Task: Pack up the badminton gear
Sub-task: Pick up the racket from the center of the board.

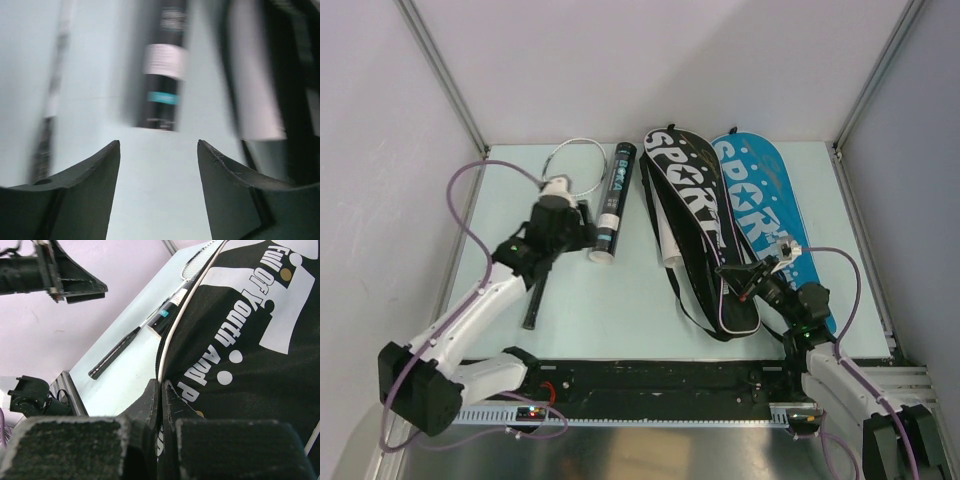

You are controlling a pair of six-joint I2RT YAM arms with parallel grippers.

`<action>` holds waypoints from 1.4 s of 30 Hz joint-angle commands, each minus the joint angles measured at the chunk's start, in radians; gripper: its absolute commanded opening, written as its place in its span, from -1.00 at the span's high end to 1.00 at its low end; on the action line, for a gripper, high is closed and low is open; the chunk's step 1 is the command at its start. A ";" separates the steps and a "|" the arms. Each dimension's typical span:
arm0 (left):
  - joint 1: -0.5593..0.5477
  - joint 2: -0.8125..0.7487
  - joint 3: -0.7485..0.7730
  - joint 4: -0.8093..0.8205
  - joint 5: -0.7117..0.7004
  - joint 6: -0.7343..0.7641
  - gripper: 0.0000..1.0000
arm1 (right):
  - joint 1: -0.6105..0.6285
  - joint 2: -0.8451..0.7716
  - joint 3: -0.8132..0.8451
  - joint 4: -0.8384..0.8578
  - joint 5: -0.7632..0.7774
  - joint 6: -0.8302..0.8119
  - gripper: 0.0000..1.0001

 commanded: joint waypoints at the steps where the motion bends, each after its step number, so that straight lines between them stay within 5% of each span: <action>1: 0.226 0.048 -0.005 -0.222 0.068 0.124 -0.34 | -0.008 -0.036 -0.019 0.027 -0.005 0.012 1.00; 13: 0.529 0.331 0.045 -0.281 0.137 0.174 -0.37 | -0.016 -0.032 -0.019 0.014 0.011 0.054 1.00; 29: 0.589 0.594 0.103 -0.281 0.174 0.214 -0.26 | -0.020 -0.035 -0.018 0.036 -0.010 0.078 1.00; 42: 0.585 0.409 -0.009 -0.283 0.206 0.100 0.95 | -0.021 -0.039 -0.022 0.045 0.001 0.085 1.00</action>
